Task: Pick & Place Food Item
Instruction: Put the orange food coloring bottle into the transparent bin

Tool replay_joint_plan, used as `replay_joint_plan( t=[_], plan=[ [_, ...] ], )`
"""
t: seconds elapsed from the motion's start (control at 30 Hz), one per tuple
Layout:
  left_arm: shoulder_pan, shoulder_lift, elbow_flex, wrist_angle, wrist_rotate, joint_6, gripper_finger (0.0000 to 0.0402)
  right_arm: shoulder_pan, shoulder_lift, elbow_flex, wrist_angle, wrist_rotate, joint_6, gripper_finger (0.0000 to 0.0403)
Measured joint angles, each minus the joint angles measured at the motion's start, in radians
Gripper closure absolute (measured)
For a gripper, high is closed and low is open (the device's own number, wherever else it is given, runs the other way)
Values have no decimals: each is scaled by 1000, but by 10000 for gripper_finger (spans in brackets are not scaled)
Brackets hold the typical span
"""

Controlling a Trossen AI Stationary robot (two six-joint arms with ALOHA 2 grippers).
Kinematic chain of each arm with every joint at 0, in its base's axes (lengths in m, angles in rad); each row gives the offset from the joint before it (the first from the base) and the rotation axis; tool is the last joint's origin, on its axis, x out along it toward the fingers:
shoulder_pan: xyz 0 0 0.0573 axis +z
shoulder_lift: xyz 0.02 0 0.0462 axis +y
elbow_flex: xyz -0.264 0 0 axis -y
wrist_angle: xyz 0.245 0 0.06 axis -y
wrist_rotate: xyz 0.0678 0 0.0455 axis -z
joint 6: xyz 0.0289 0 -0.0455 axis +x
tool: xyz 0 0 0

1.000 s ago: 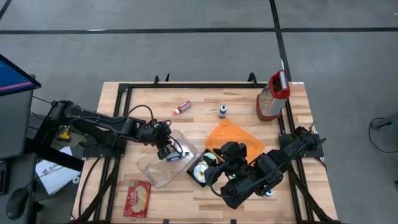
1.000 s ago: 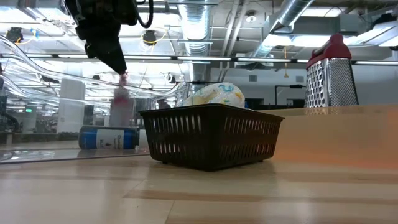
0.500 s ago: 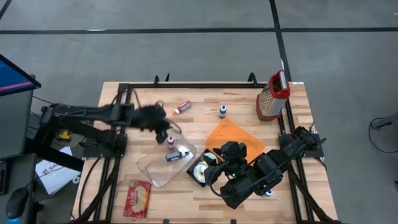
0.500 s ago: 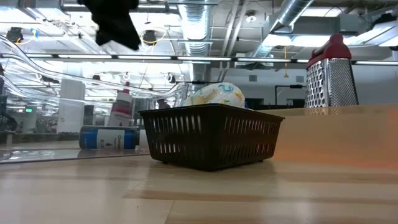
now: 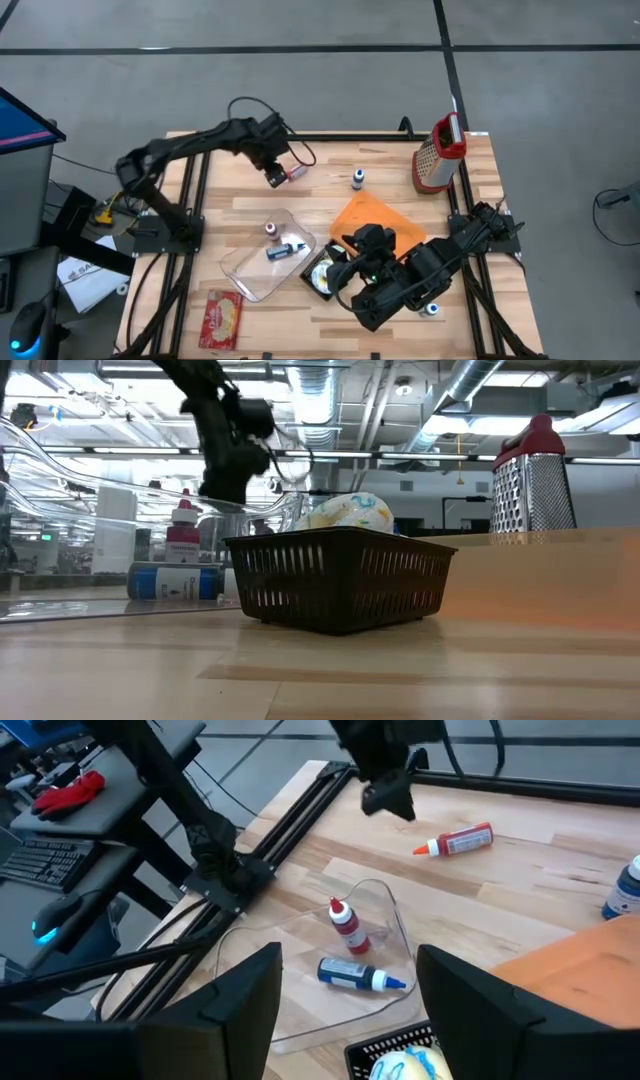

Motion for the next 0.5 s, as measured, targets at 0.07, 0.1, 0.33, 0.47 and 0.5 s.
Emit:
replay_joint_plan(
  t=[0.07, 0.1, 0.33, 0.47, 0.5],
  plan=[
    [5, 50, 9, 1, 0, 12, 233, 0, 0, 0, 0, 1, 9, 179],
    [5, 71, 9, 4, 0, 14, 229, 0, 0, 0, -1, 3, 15, 179],
    [0, 179, 9, 59, -7, 19, 222, -2, 0, 0, -9, 17, 32, 179],
    [0, 206, 9, 110, -27, 17, 224, -5, 0, 0, -8, 17, 34, 179],
    [0, 209, 9, 116, -35, 17, 224, -5, 0, 0, -10, 17, 39, 179]
  ],
)
